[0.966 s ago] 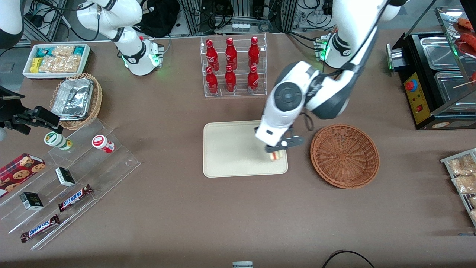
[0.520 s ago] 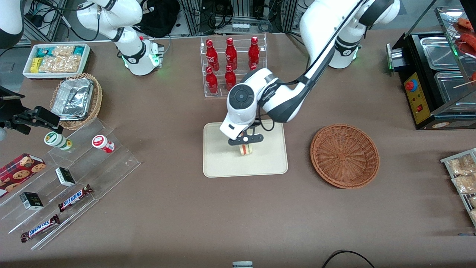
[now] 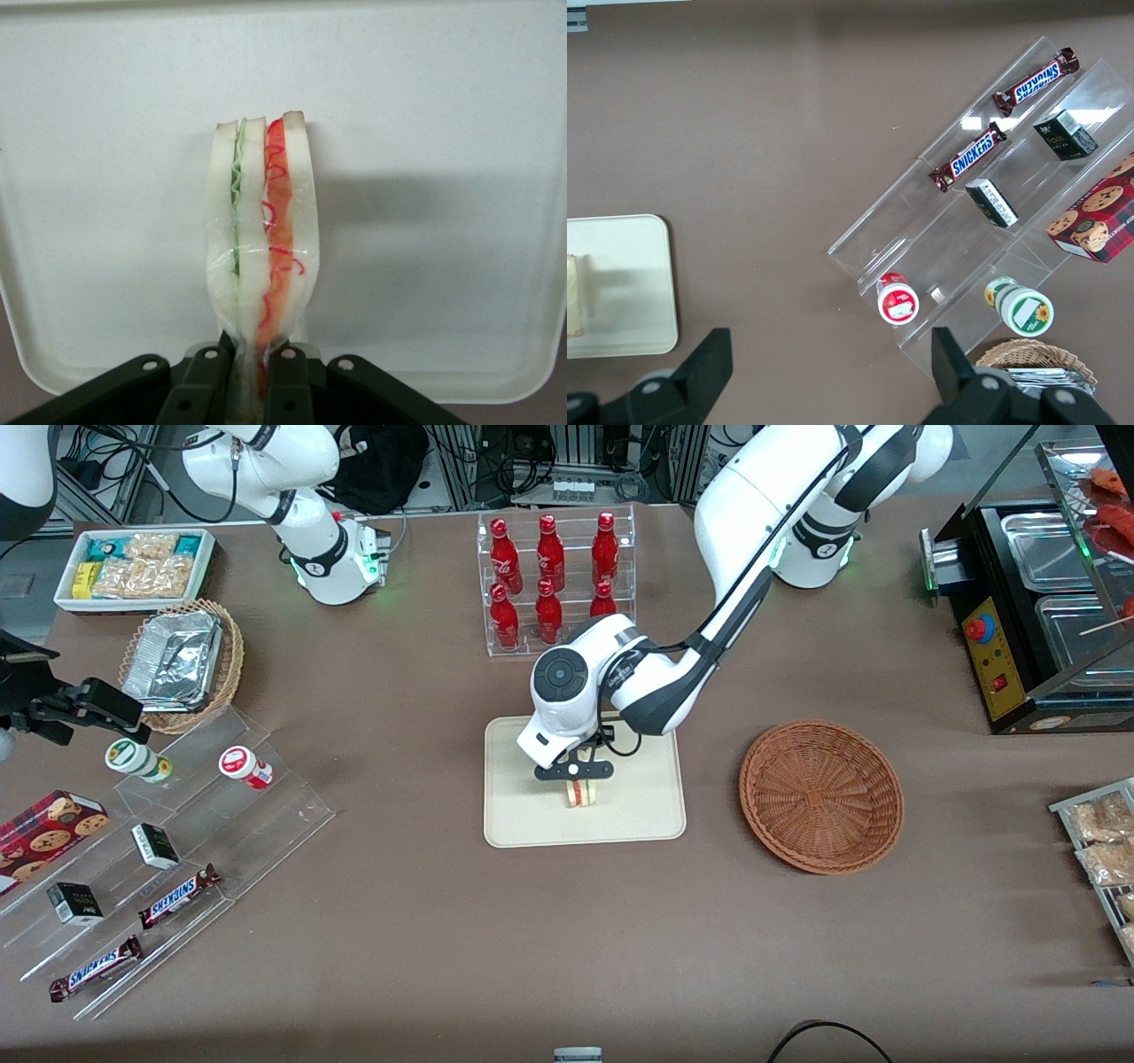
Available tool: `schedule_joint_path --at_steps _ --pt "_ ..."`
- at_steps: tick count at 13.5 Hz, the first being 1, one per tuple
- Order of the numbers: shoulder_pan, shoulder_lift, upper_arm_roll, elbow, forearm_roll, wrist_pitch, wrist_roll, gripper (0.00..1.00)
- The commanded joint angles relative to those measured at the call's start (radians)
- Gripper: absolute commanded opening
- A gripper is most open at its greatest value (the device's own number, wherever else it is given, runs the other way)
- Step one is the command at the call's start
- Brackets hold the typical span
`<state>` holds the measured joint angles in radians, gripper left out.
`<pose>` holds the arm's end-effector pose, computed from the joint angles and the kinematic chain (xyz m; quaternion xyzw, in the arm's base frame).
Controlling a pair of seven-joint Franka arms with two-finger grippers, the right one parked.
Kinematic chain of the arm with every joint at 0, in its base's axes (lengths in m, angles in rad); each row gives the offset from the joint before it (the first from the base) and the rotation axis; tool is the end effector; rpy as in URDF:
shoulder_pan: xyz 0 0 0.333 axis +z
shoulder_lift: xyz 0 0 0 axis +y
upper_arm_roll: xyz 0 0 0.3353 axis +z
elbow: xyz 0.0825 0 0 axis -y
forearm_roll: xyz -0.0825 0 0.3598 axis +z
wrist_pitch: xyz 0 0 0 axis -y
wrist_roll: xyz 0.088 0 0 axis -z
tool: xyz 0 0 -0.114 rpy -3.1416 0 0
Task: Place sandwich from basket to tray
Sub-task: 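Lower the sandwich onto the tray and open the left gripper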
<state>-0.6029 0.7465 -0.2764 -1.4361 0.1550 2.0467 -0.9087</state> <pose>0.4848 -0.5100 0.2725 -0.9982 -0.0055 0.0553 0.0238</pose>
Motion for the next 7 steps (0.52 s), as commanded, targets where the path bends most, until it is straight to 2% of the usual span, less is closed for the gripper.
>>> schedule_joint_path --at_steps 1,3,4,6,7 --pt "-0.015 0.016 0.011 0.016 0.018 0.000 0.008 0.14" --pt "-0.015 0.028 0.010 0.016 0.017 0.042 -0.002 0.26" --pt "-0.015 0.030 0.010 0.016 0.017 0.050 -0.004 0.38" --pt "-0.014 0.031 0.011 0.016 0.017 0.052 -0.006 0.43" --pt "-0.014 0.030 0.010 0.017 0.018 0.052 -0.007 0.68"
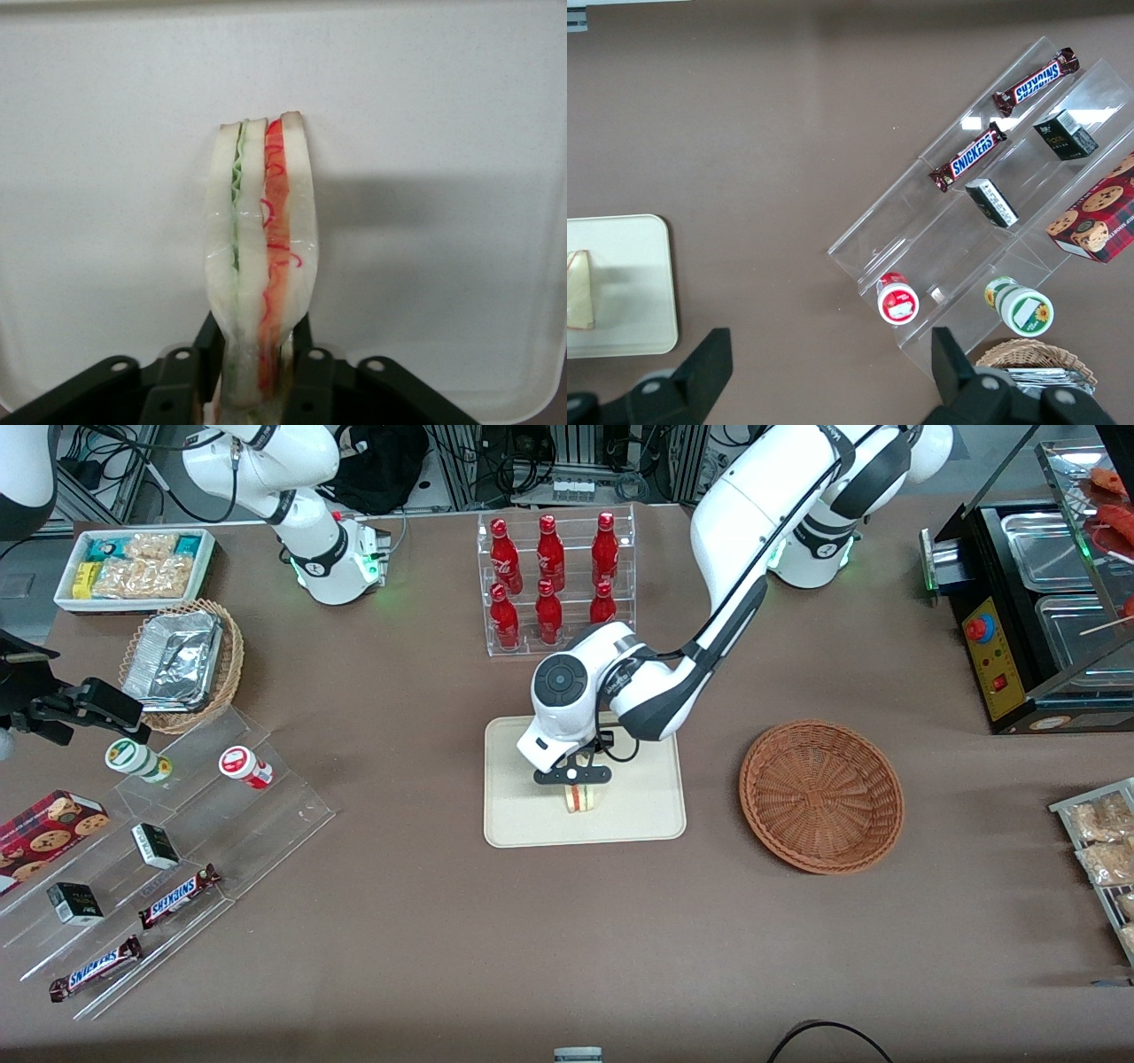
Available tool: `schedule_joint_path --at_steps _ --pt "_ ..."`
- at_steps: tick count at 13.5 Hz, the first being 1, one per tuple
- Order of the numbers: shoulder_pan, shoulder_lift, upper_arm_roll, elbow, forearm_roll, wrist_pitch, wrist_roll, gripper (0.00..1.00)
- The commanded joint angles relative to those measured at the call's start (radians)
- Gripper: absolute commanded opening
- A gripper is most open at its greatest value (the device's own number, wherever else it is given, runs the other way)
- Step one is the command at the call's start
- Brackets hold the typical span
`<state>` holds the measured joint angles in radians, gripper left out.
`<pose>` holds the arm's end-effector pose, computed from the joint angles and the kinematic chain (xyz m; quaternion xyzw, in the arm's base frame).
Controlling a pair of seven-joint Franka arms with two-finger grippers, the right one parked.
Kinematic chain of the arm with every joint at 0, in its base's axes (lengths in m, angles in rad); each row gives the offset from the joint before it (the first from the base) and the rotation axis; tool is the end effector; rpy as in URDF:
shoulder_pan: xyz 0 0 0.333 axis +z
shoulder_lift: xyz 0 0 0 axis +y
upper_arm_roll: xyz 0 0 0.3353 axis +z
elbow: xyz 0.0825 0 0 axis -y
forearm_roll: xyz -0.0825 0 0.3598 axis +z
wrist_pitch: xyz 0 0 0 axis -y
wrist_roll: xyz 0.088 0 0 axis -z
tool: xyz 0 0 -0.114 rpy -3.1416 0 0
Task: Place sandwich from basket to tray
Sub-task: 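Lower the sandwich onto the tray and open the left gripper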
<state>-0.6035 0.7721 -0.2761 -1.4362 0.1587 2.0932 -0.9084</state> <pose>0.4870 -0.5133 0.2584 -0.9986 -0.0051 0.0501 0.0140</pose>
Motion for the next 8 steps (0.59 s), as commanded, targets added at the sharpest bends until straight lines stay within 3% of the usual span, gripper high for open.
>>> schedule_joint_path --at_steps 1,2,3,8 --pt "-0.013 0.001 0.011 0.016 0.016 0.004 -0.007 0.76" --pt "-0.013 -0.007 0.011 0.017 0.015 0.004 -0.006 0.92" --pt "-0.012 -0.014 0.011 0.017 0.013 -0.001 -0.009 1.00" --pt "0.002 -0.196 0.011 0.013 -0.004 -0.129 -0.058 1.00"
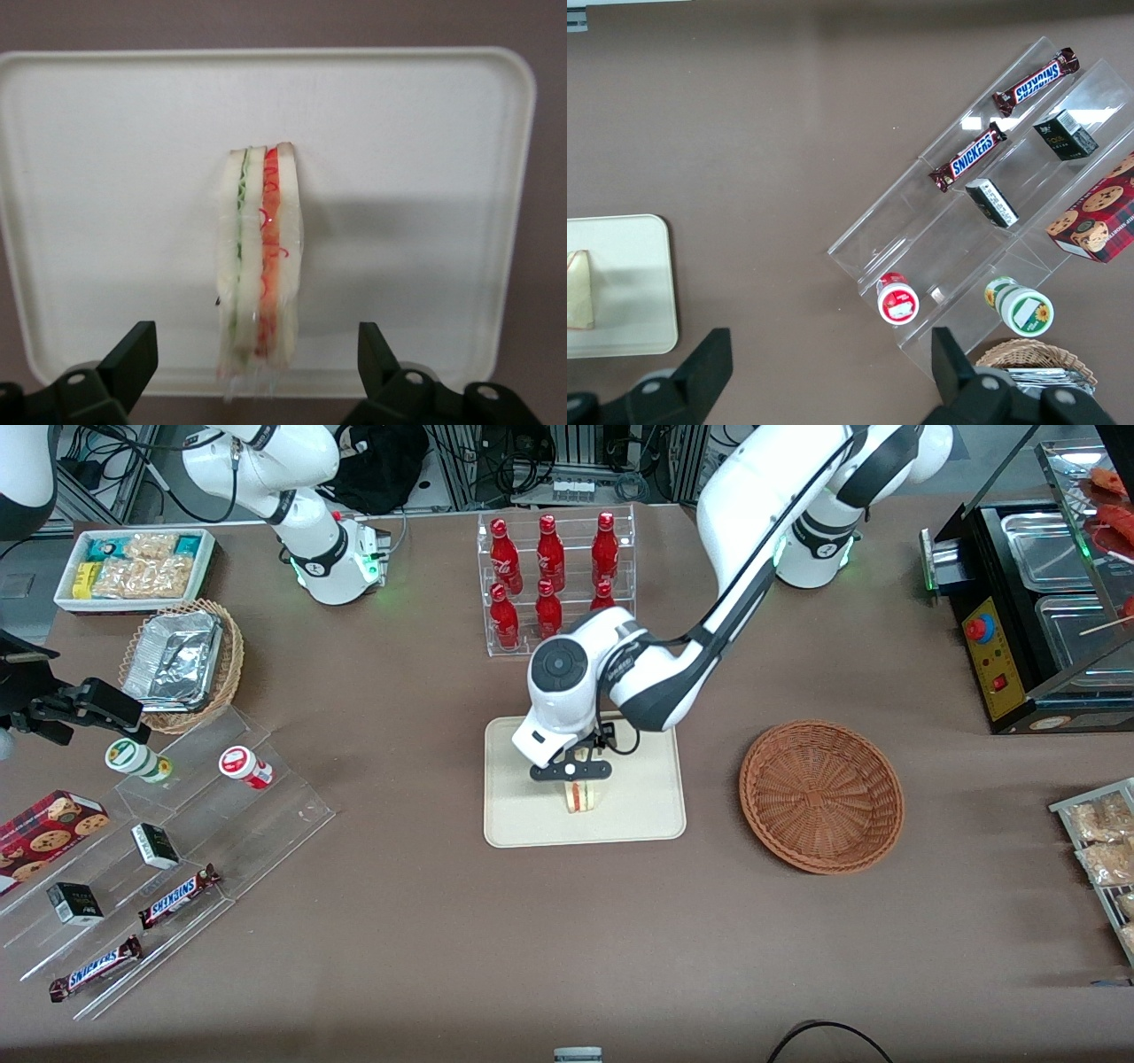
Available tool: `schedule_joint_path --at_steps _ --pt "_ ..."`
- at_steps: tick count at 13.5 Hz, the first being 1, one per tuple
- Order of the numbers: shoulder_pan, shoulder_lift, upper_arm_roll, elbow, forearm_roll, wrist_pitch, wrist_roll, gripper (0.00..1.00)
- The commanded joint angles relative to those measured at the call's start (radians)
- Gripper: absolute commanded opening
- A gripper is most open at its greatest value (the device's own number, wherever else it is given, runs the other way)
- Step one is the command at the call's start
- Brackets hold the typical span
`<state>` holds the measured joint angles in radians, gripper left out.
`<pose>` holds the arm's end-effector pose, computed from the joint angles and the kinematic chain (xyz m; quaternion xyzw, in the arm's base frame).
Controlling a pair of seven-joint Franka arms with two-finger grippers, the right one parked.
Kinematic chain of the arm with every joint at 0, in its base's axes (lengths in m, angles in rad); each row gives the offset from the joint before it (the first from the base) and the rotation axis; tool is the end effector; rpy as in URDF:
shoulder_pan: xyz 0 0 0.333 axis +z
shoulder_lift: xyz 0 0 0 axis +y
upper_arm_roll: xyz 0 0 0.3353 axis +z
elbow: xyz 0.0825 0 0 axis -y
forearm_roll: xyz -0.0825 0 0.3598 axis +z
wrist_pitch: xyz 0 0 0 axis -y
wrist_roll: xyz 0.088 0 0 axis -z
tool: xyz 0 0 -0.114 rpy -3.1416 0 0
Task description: Place sandwich from basket to tray
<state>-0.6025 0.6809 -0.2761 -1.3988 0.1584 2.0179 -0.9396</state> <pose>0.4928 -0.5125 0.3314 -0.9995 -0.0227 0.0236 0.0042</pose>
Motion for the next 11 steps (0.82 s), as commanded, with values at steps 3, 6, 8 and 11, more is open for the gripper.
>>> schedule_joint_path --at_steps 3,6,8,11 --pt "0.000 -0.226 0.075 -0.025 -0.014 -0.091 -0.137 1.00" --pt "0.001 -0.332 0.132 -0.028 -0.016 -0.191 -0.220 1.00" --pt "0.003 -0.401 0.208 -0.031 -0.086 -0.287 -0.208 1.00" --pt "0.003 -0.519 0.331 -0.095 -0.114 -0.396 -0.055 1.00"
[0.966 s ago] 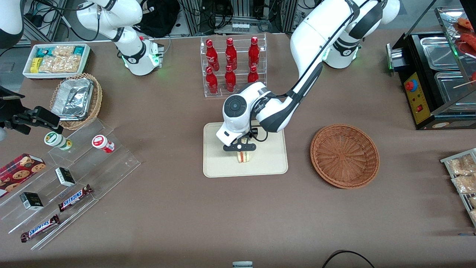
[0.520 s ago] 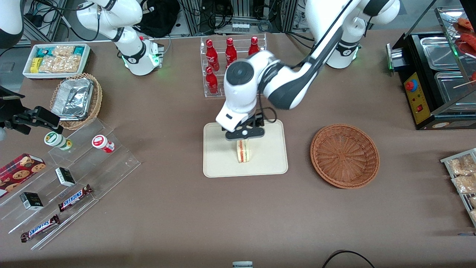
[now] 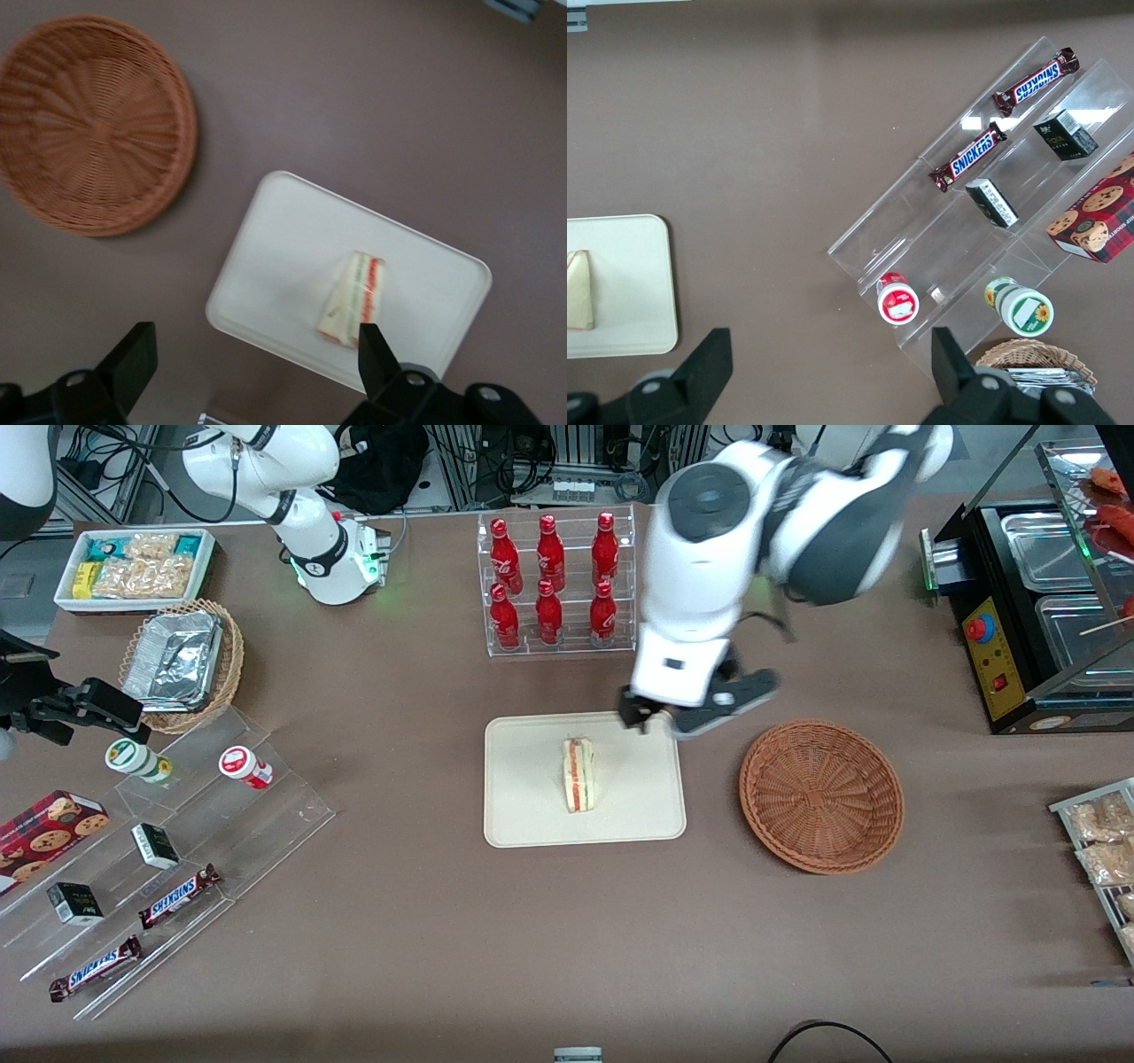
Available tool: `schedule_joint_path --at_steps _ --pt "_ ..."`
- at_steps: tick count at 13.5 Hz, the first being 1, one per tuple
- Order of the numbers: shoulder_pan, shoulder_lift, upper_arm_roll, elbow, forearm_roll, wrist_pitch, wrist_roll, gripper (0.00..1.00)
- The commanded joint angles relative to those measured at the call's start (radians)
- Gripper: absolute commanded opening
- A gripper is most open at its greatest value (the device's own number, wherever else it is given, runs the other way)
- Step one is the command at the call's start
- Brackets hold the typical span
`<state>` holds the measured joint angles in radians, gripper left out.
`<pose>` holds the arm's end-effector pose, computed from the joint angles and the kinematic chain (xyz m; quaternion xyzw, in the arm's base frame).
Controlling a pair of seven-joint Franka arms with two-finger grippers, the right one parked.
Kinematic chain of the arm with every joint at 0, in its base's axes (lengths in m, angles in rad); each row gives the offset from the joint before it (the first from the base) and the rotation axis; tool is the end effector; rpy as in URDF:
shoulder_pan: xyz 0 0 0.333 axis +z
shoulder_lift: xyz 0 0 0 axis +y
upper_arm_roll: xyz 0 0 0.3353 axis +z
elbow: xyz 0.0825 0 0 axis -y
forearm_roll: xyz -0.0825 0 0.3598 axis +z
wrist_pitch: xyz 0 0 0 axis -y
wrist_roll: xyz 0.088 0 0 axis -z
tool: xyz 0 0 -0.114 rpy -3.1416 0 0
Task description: Place sandwich from basket to tray
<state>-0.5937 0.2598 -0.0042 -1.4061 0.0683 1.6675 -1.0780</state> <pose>0.5167 -0.3428 0.5702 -0.9715 -0.2345 -0.0254 0.0218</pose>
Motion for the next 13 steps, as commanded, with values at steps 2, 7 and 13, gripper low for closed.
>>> schedule_joint_path --at_steps 2,7,13 --pt "-0.008 -0.163 0.153 -0.135 -0.024 -0.066 0.235 1.00" --pt "-0.009 -0.217 0.327 -0.134 -0.025 -0.152 0.580 1.00" --pt "-0.008 -0.214 0.464 -0.122 -0.022 -0.175 0.858 1.00"
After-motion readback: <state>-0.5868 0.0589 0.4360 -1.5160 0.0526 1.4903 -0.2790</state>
